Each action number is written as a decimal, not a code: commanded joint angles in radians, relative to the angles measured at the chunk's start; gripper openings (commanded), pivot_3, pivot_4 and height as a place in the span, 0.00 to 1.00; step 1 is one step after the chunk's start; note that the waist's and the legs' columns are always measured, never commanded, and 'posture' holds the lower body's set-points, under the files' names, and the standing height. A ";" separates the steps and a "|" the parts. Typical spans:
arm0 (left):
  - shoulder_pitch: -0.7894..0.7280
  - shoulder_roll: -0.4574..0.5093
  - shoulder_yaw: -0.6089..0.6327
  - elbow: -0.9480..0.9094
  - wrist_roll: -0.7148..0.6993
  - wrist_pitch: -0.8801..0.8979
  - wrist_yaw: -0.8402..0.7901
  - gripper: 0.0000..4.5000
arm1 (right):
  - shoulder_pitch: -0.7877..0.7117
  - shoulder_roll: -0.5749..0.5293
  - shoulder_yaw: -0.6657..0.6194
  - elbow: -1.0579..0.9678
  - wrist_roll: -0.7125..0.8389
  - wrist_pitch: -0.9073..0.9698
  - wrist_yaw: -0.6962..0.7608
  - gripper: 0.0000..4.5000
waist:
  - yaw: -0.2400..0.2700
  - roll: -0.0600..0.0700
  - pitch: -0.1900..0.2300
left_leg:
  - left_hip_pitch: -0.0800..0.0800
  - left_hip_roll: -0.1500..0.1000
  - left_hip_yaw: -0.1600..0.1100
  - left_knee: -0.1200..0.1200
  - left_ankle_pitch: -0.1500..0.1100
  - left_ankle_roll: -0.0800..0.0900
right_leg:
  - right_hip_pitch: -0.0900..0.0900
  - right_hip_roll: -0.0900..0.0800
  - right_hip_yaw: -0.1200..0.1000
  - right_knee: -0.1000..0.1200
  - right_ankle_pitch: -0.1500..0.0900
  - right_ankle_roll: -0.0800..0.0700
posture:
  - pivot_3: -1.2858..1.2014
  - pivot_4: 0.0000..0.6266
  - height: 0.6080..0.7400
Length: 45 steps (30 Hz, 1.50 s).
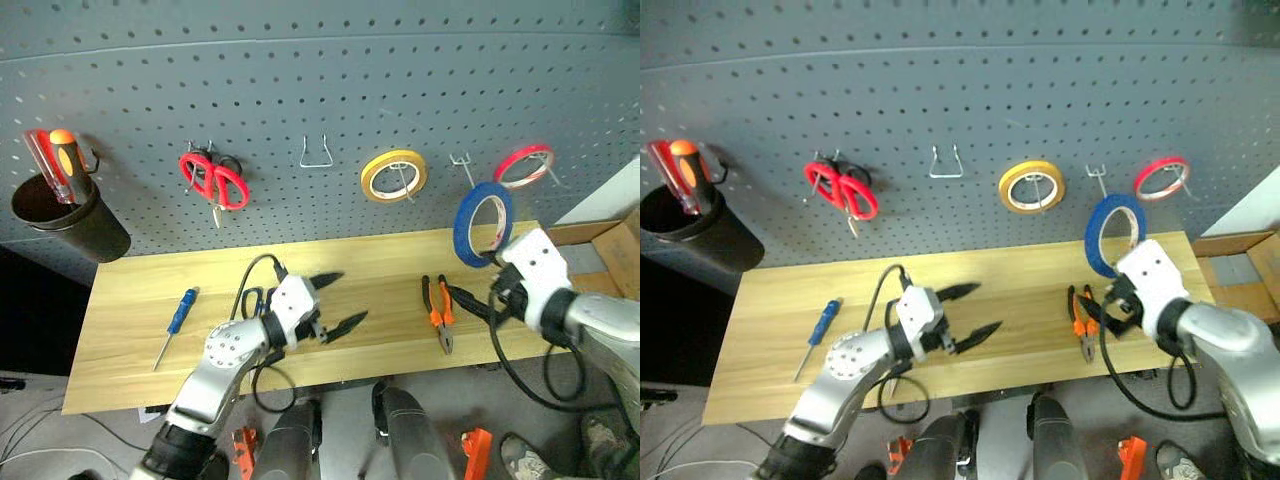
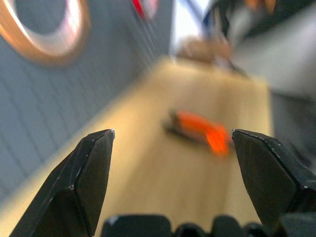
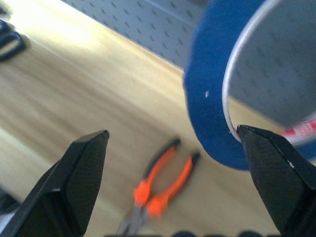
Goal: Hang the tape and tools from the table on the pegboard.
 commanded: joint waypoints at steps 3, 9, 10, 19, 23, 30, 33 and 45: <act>0.017 0.012 0.030 0.014 -0.029 -0.006 -0.030 0.91 | 0.003 0.161 0.098 0.103 -0.034 0.152 -0.154 0.95 | -0.002 0.012 0.005 | -0.003 -0.003 0.005 0.002 0.000 0.004 | -0.003 -0.003 0.004 0.001 0.004 -0.003 | 0.41 0.53 1.00; 0.016 -0.002 0.037 -0.006 -0.036 0.012 -0.017 0.91 | -0.074 0.217 0.135 0.178 -0.075 0.118 -0.224 0.95 | -0.014 0.015 0.005 | -0.001 -0.001 0.008 0.001 0.007 0.003 | -0.004 -0.002 0.005 0.002 0.008 0.001 | 0.42 0.53 1.00; 0.016 -0.005 0.037 -0.008 -0.036 0.014 -0.014 0.91 | -0.073 0.204 0.150 0.182 -0.082 0.110 -0.225 0.95 | -0.012 0.015 0.005 | -0.001 0.000 0.007 0.000 0.008 0.001 | -0.005 -0.001 0.004 0.003 0.008 0.000 | 0.42 0.53 1.00; 0.019 0.006 0.041 -0.036 -0.052 0.030 -0.034 0.91 | -0.052 0.085 0.143 0.158 -0.044 0.122 -0.125 0.95 | -0.010 0.015 0.005 | -0.003 -0.001 0.007 0.000 0.010 -0.001 | -0.006 -0.001 0.004 0.002 0.009 0.000 | 0.42 0.54 1.00; 0.018 0.052 0.015 -0.057 -0.057 0.052 -0.103 0.91 | -0.033 -0.010 0.139 0.257 -0.066 0.109 -0.107 0.95 | -0.009 0.015 0.005 | -0.003 -0.001 0.006 0.000 0.008 0.001 | -0.005 -0.002 0.004 0.002 0.009 0.000 | 0.42 0.54 1.00; 0.033 0.068 0.000 -0.099 -0.073 0.100 -0.133 0.91 | -0.006 -0.175 0.274 0.449 -0.127 -0.135 0.050 0.95 | -0.009 0.014 0.005 | -0.003 -0.001 0.007 0.000 0.008 0.002 | -0.005 -0.002 0.004 0.002 0.009 0.000 | 0.42 0.55 1.00; 0.039 0.067 0.000 -0.106 -0.069 0.105 -0.130 0.91 | -0.040 -0.165 0.294 0.530 -0.149 -0.203 0.072 0.95 | -0.012 0.014 0.006 | -0.002 0.000 0.007 0.000 0.008 0.002 | -0.005 -0.002 0.004 0.002 0.009 0.000 | 0.42 0.55 1.00; 0.036 0.070 0.013 -0.145 -0.082 0.135 -0.114 0.91 | -0.136 -0.090 0.397 0.718 -0.224 -0.290 0.115 0.95 | -0.006 0.014 0.006 | -0.003 -0.001 0.006 0.000 0.009 0.000 | -0.005 -0.002 0.004 0.001 0.009 0.000 | 0.44 0.55 1.00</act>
